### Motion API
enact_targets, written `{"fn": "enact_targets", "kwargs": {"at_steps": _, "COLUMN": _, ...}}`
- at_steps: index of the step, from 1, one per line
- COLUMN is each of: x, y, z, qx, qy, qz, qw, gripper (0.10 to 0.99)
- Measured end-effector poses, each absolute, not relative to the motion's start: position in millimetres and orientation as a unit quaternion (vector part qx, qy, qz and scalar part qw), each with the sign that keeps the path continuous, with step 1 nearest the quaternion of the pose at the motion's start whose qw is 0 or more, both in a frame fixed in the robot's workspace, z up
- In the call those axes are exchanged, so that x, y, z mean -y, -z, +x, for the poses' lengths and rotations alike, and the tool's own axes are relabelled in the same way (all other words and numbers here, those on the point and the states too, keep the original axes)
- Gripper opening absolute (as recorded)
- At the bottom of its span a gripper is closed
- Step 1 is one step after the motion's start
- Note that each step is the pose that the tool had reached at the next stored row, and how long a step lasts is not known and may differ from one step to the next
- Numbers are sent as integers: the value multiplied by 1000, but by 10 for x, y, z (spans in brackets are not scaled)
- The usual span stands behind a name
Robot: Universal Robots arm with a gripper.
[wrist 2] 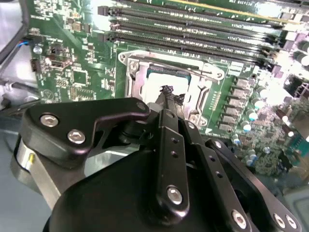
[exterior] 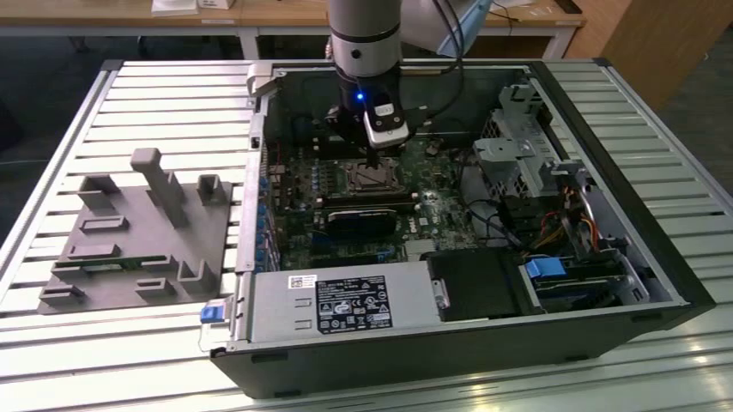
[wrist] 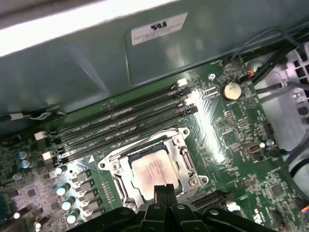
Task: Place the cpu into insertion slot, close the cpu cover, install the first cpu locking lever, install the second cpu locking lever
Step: 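Install the first cpu locking lever, then install the second cpu locking lever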
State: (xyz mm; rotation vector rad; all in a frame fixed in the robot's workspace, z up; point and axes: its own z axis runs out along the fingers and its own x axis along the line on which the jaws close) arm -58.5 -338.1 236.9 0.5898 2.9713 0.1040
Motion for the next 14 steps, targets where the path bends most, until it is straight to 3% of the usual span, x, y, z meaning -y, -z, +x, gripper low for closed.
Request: {"fn": "enact_targets", "kwargs": {"at_steps": 14, "x": 3381, "y": -2438, "z": -585, "qx": -979, "qy": -34, "qz": 194, "qw": 55, "gripper": 102}}
